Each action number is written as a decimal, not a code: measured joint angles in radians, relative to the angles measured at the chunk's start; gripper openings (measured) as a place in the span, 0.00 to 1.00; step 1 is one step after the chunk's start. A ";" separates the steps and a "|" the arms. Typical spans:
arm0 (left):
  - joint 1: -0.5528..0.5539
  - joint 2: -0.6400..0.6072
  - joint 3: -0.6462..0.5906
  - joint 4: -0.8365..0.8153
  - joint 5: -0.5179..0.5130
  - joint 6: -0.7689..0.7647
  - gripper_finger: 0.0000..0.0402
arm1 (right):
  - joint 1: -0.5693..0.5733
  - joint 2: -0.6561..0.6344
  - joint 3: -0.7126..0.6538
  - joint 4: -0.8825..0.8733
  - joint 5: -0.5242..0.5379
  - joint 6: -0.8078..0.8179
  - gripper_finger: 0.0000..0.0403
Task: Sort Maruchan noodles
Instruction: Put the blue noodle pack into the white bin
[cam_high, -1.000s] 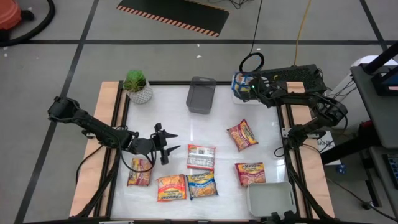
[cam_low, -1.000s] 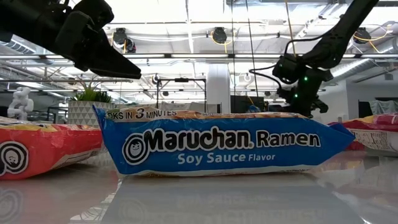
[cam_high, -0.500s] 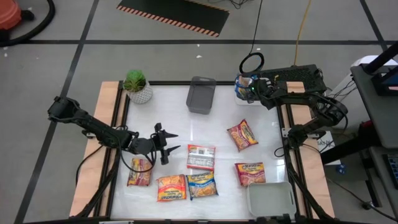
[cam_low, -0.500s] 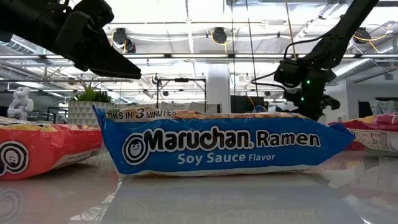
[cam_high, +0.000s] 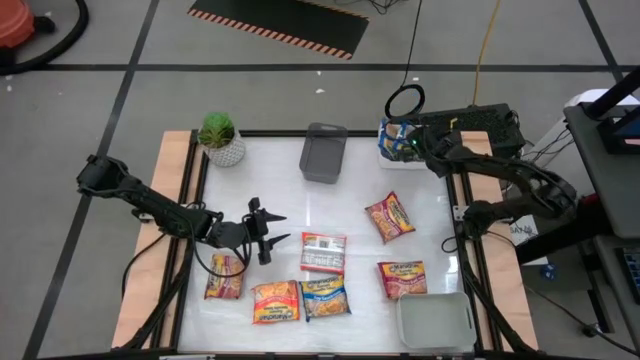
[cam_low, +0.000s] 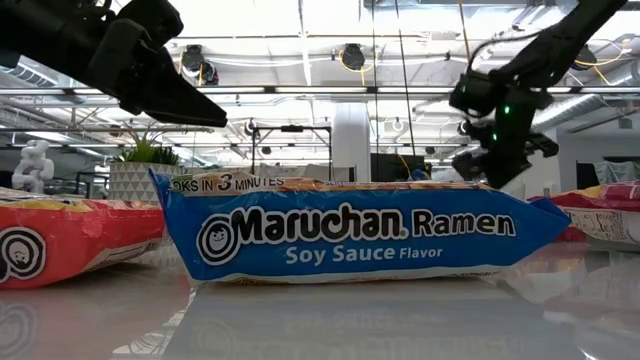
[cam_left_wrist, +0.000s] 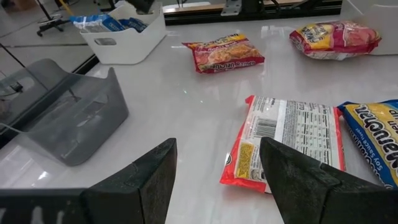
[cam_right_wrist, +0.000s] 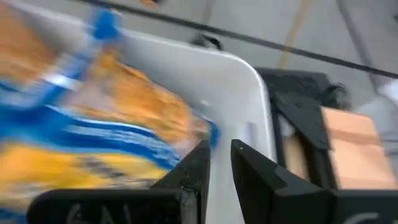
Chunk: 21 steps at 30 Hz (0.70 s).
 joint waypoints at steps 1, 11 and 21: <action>0.000 0.000 0.000 0.000 0.000 0.009 0.59 | 0.014 -0.026 0.000 0.004 -0.017 0.004 0.15; 0.044 0.000 0.000 -0.010 0.320 -0.021 0.59 | 0.296 -0.299 0.001 0.057 -0.291 0.037 0.15; 0.015 -0.003 0.002 -0.038 0.339 -0.064 0.59 | 0.727 -0.331 -0.130 0.686 -0.298 0.007 0.15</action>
